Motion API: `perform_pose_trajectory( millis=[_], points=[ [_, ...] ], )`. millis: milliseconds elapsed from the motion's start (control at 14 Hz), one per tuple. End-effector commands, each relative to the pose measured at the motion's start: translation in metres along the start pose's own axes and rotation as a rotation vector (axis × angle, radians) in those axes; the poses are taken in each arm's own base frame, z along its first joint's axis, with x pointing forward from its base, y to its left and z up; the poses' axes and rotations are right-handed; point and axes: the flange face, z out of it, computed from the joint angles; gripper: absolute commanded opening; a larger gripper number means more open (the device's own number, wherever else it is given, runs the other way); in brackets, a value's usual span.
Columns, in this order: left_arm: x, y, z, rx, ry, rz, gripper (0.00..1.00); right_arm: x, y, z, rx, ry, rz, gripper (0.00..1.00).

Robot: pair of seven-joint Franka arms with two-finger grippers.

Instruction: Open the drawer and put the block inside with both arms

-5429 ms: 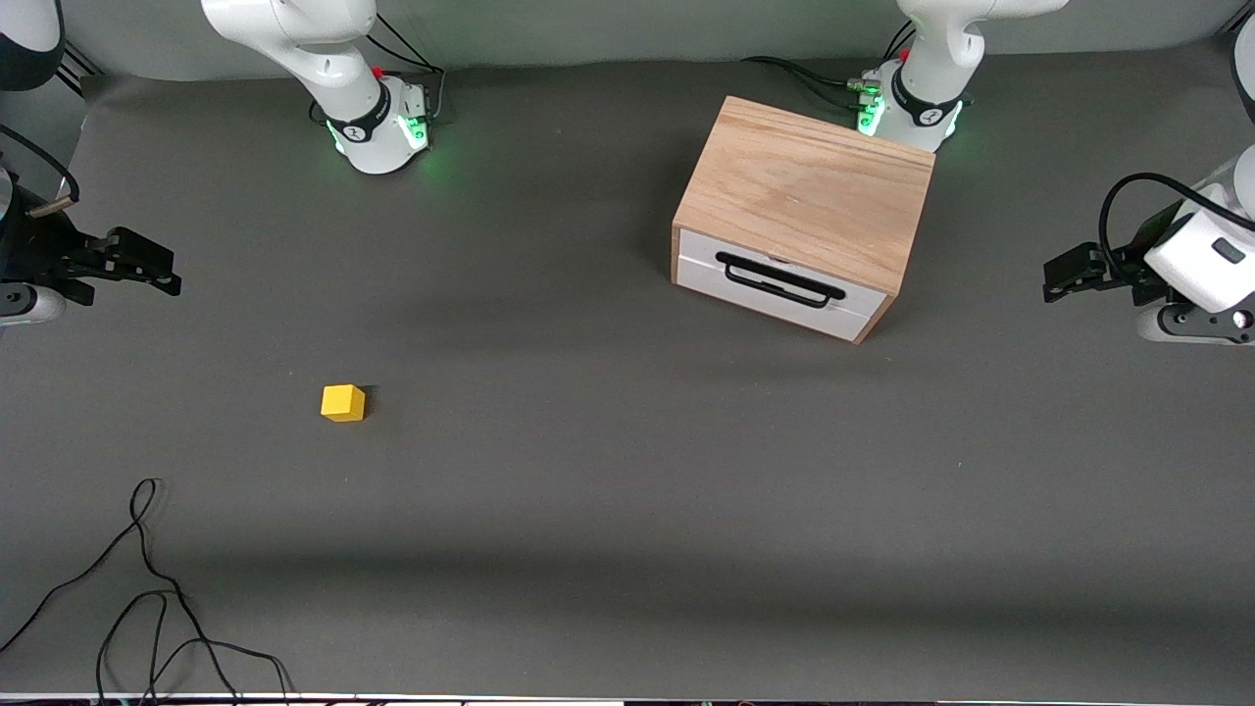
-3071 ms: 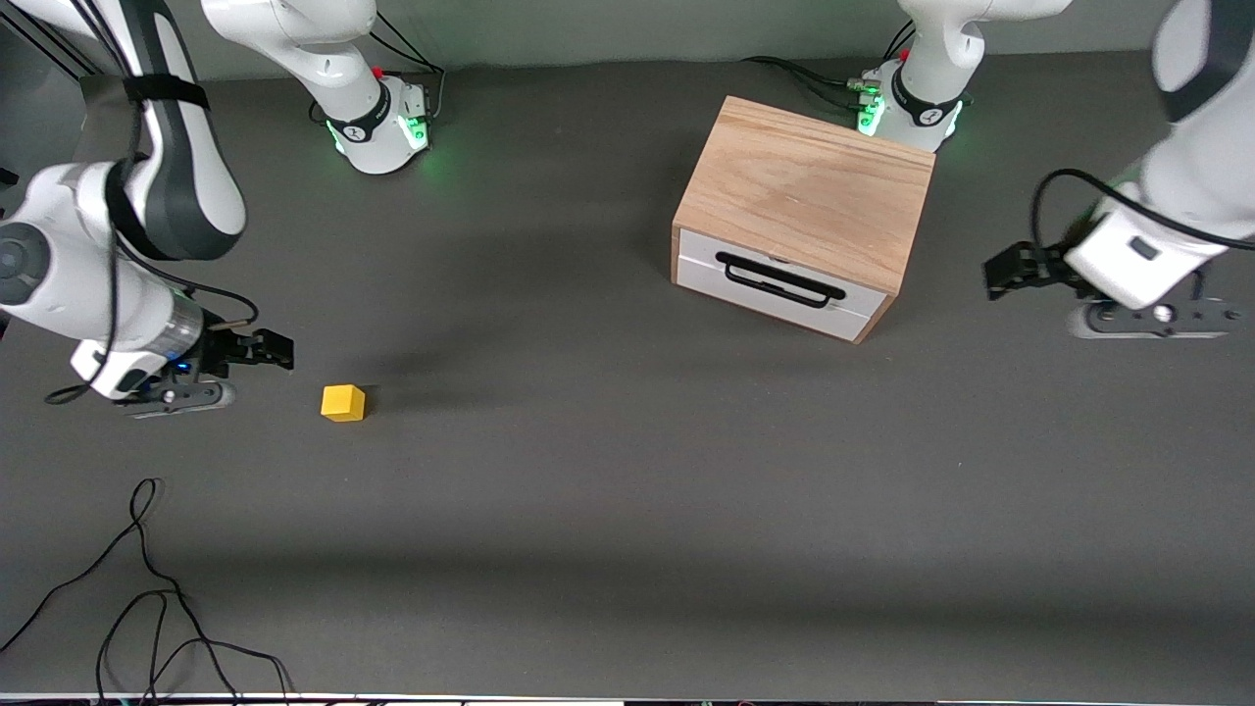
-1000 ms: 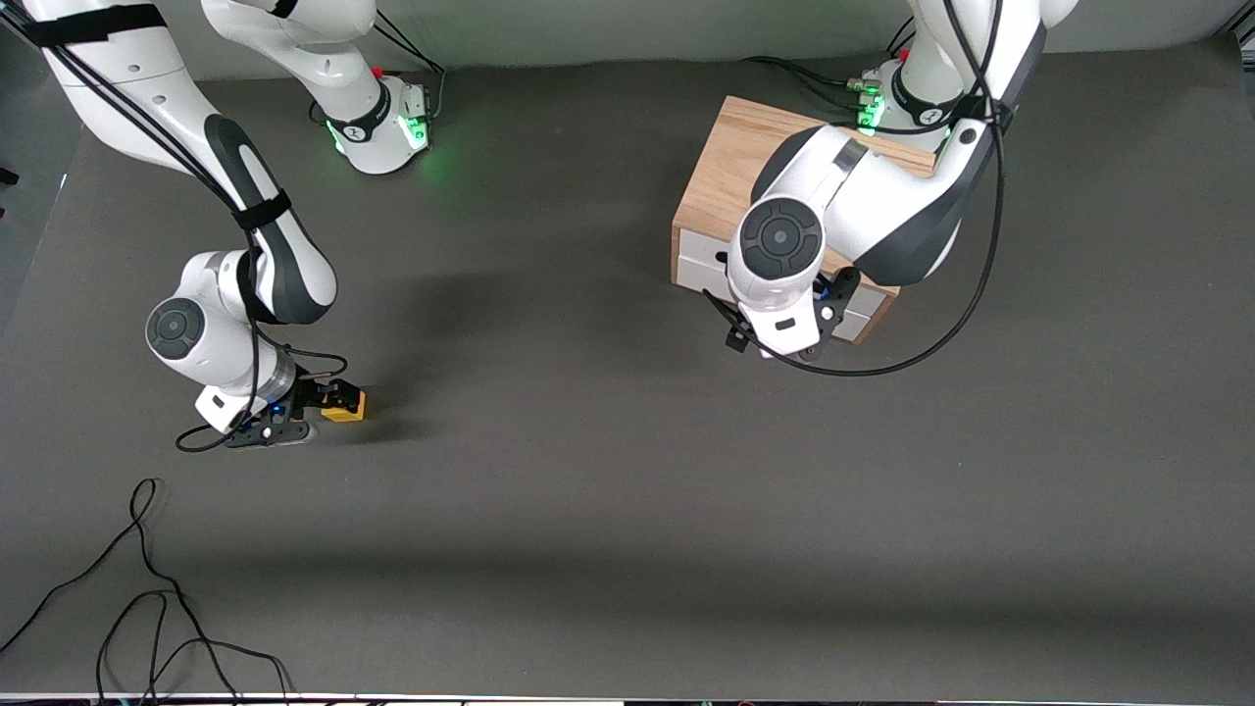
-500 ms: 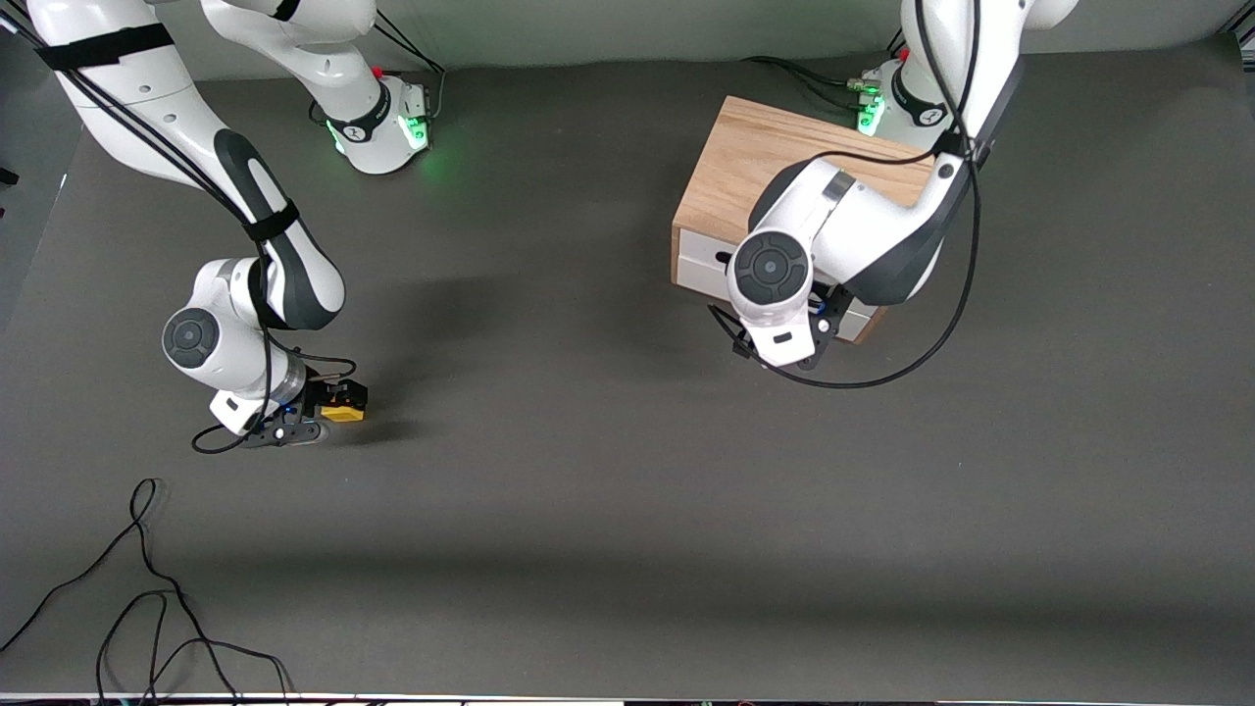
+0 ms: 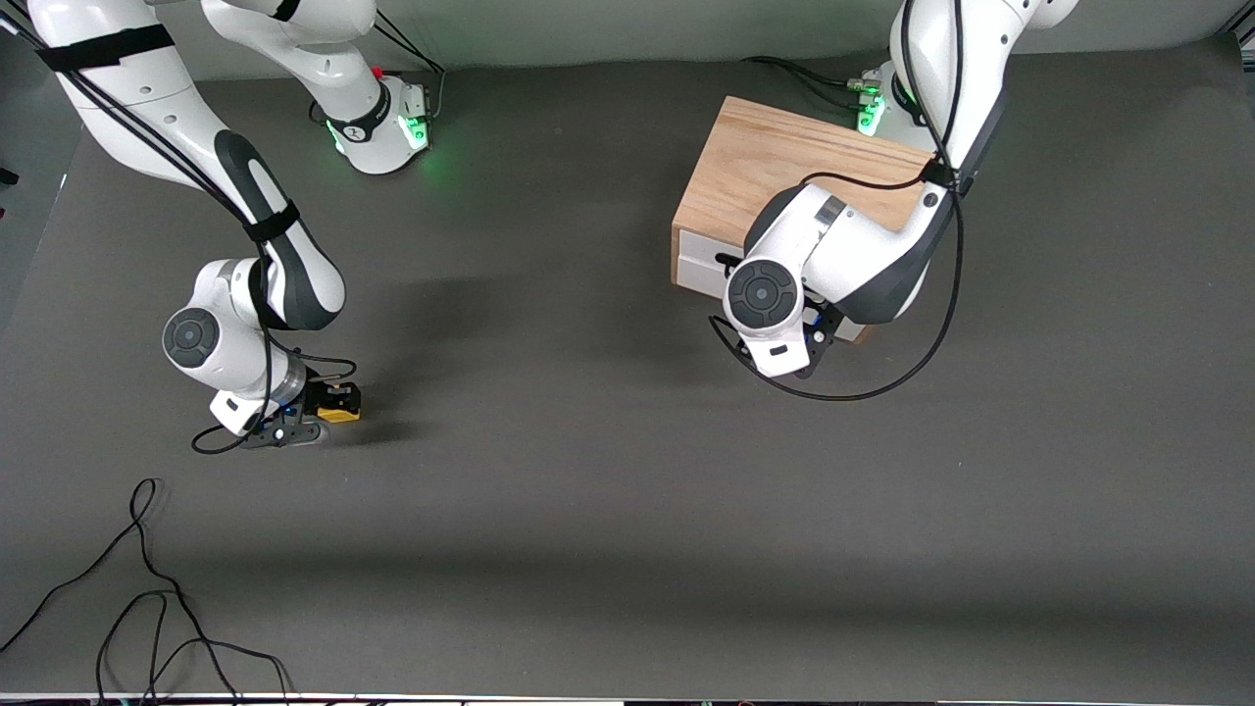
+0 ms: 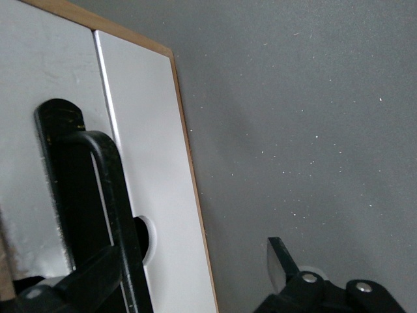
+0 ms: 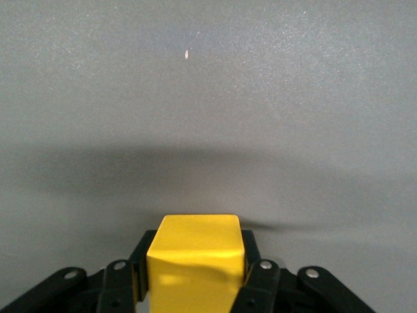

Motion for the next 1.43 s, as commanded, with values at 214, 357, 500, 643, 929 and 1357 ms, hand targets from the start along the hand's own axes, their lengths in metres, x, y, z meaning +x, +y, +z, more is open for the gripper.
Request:
perform_pose_trajectory(
  millis=[214, 357, 500, 643, 929, 1357],
  points=[
    [-0.003, -0.002, 0.004, 0.024, 0.019, -0.029, 1.0, 0.009, -0.004, -0.038, 0.026, 0.064, 0.038, 0.0],
    [-0.004, -0.004, -0.004, 0.05, 0.023, -0.031, 1.0, 0.012, -0.004, -0.053, 0.025, 0.089, 0.037, 0.0],
    [-0.003, -0.004, -0.015, 0.048, 0.018, -0.05, 1.0, 0.012, -0.004, -0.064, 0.026, 0.089, 0.033, 0.0],
    [-0.004, -0.002, -0.012, 0.042, 0.017, -0.058, 1.0, 0.015, -0.003, -0.073, 0.027, 0.086, 0.036, 0.0],
    [-0.003, 0.011, 0.004, 0.025, 0.013, -0.052, 1.0, 0.028, -0.002, -0.104, 0.026, 0.121, 0.034, 0.0],
    [0.004, 0.02, 0.013, 0.01, 0.014, -0.052, 1.0, 0.052, 0.0, -0.251, 0.038, 0.117, 0.025, 0.0]
  ],
)
